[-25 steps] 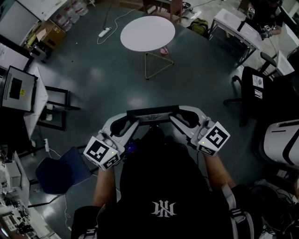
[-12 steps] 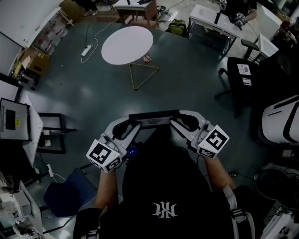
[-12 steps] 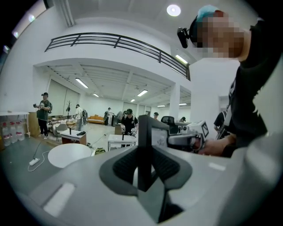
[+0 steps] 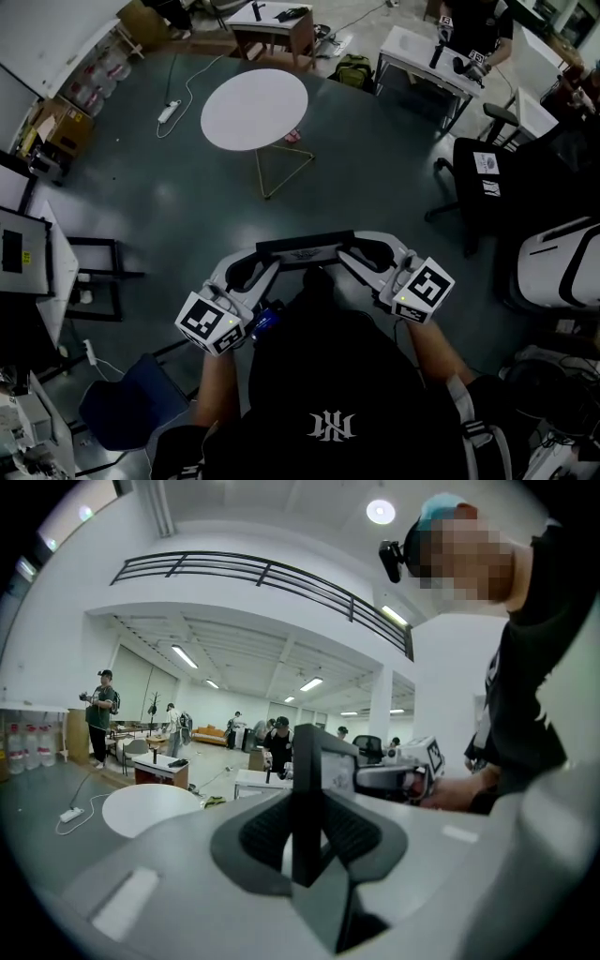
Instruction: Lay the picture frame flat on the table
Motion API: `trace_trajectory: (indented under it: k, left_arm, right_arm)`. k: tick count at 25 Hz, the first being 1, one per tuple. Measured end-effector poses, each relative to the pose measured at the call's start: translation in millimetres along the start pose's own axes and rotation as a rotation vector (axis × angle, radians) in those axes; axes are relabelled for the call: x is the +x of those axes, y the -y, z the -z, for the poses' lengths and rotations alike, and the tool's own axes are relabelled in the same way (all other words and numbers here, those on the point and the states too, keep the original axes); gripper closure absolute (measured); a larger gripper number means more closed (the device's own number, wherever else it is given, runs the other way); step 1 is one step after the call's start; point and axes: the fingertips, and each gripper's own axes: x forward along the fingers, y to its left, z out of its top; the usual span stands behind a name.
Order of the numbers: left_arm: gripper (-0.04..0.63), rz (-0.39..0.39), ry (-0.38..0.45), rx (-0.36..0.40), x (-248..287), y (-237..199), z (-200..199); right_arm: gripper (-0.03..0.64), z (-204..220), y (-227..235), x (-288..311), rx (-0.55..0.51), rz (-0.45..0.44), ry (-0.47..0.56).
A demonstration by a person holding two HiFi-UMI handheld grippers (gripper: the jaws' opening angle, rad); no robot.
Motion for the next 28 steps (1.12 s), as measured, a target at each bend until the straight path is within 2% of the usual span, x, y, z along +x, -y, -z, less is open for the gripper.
trace_trajectory:
  k: [8, 20, 28]
  left_arm:
    - [0.503, -0.063, 0.038, -0.053, 16, -83, -8]
    - [0.502, -0.007, 0.060, -0.081, 97, -189, -43]
    - [0.502, 0.016, 0.082, -0.069, 137, -249, -76]
  right_arm:
    - [0.549, -16, 51, 76, -0.028, -0.064, -0.030]
    - [0.552, -52, 158, 142, -0.032, -0.026, -0.078]
    - [0.554, -83, 215, 182, -0.039, 0.000, -0.050]
